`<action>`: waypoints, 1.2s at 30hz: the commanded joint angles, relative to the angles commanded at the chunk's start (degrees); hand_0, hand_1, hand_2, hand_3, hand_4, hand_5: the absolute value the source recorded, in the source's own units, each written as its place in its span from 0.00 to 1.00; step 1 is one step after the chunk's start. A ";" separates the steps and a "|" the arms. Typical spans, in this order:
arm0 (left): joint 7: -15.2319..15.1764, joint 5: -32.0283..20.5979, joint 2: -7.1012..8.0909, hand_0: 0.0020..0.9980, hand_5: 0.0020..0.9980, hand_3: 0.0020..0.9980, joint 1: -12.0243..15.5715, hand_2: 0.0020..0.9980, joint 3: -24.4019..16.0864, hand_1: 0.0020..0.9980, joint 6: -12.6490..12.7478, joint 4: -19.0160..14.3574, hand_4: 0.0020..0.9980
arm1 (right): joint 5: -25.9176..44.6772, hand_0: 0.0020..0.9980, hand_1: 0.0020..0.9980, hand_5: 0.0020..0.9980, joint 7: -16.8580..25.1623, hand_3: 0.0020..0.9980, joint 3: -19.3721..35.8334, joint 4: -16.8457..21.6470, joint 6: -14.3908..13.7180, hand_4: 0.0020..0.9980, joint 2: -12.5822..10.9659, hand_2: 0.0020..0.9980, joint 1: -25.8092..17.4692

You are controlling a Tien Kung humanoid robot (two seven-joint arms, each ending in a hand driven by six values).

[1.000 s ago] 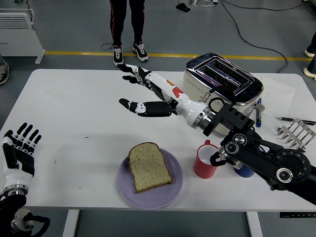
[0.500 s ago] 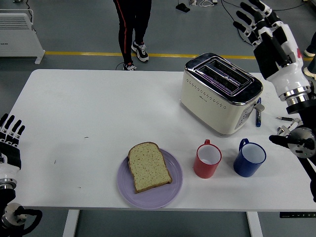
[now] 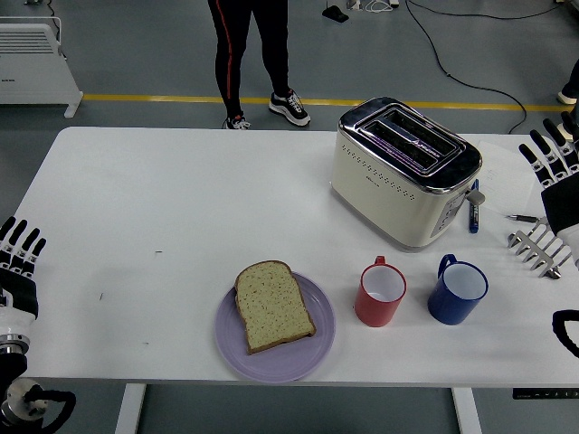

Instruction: Push plate across desktop,pick up the break from the machine,place the break in the plate

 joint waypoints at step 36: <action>0.39 -0.10 0.00 0.78 1.00 0.72 -1.26 0.81 -0.25 0.76 -0.41 -0.11 0.51 | -1.81 0.82 0.79 0.55 -1.87 0.80 4.88 -5.27 1.31 0.51 0.91 0.82 -0.71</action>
